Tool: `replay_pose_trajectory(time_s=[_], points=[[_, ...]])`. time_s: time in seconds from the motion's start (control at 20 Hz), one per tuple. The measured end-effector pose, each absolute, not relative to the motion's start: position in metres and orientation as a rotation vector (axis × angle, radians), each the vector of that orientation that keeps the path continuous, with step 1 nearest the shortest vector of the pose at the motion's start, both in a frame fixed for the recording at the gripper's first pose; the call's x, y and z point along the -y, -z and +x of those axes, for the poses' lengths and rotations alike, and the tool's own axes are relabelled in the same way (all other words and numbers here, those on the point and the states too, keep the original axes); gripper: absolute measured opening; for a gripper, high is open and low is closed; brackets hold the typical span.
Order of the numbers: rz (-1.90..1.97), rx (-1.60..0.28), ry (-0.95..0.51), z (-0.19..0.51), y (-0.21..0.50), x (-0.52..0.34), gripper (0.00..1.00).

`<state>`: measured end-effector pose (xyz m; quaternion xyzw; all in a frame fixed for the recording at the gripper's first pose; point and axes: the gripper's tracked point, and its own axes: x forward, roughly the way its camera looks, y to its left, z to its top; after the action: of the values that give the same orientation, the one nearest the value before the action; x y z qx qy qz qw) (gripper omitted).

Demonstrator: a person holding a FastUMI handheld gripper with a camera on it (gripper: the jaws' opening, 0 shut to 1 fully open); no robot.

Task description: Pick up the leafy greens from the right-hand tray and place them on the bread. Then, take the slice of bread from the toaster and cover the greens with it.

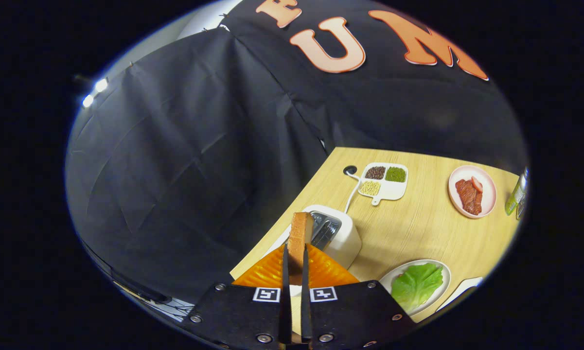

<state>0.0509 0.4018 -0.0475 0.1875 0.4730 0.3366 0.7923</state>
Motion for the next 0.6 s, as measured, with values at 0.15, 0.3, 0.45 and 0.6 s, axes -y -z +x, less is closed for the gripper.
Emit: replay_pose_trajectory(time_s=[0.15,0.3,0.45,0.6], points=[[0.438,-0.961,-0.73,0.047,0.031,-0.382,0.08],[0.459,-0.936,-0.716,0.04,0.031,-0.355,0.08],[0.488,-0.926,-0.675,0.04,0.036,-0.33,0.08],[0.517,-0.923,-0.65,0.038,0.048,-0.308,0.08]])
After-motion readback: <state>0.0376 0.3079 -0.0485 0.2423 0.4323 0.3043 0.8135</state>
